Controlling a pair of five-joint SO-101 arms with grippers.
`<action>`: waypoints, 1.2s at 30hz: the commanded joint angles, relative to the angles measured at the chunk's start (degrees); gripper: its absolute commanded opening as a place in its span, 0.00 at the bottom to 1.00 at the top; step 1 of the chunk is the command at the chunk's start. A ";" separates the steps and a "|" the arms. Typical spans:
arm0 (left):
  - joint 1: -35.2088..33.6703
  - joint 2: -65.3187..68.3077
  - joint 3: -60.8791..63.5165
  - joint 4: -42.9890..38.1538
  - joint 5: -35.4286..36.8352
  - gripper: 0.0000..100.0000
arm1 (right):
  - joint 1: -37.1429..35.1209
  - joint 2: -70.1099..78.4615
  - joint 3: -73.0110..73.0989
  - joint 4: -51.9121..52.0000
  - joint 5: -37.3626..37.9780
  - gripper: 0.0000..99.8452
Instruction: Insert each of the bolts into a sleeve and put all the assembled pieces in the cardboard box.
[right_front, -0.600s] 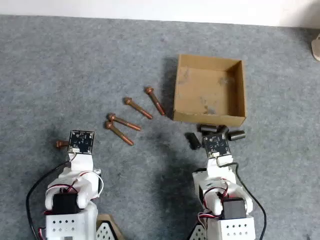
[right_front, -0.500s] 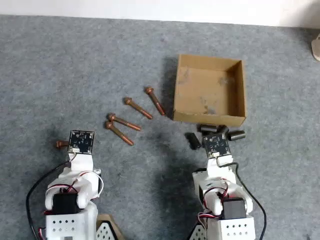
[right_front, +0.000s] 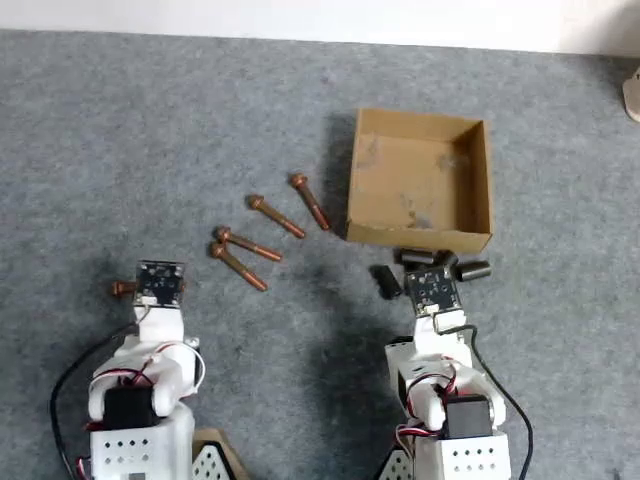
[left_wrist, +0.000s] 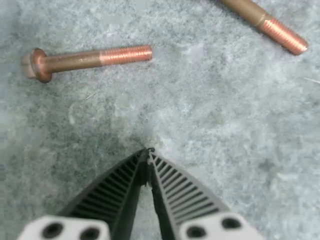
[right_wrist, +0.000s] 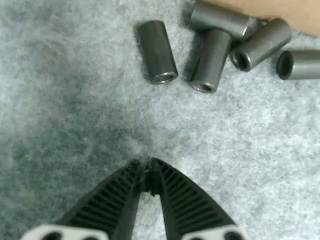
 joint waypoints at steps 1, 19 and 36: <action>-3.30 -0.40 -5.05 0.53 -0.18 0.01 | -0.13 -0.66 8.04 0.22 -0.26 0.00; -21.14 -0.22 -19.91 9.05 38.86 0.01 | -0.13 -0.66 8.04 0.22 -0.26 0.00; -14.73 -1.10 2.42 -2.37 49.49 0.01 | -0.13 -0.66 8.04 0.22 -0.26 0.00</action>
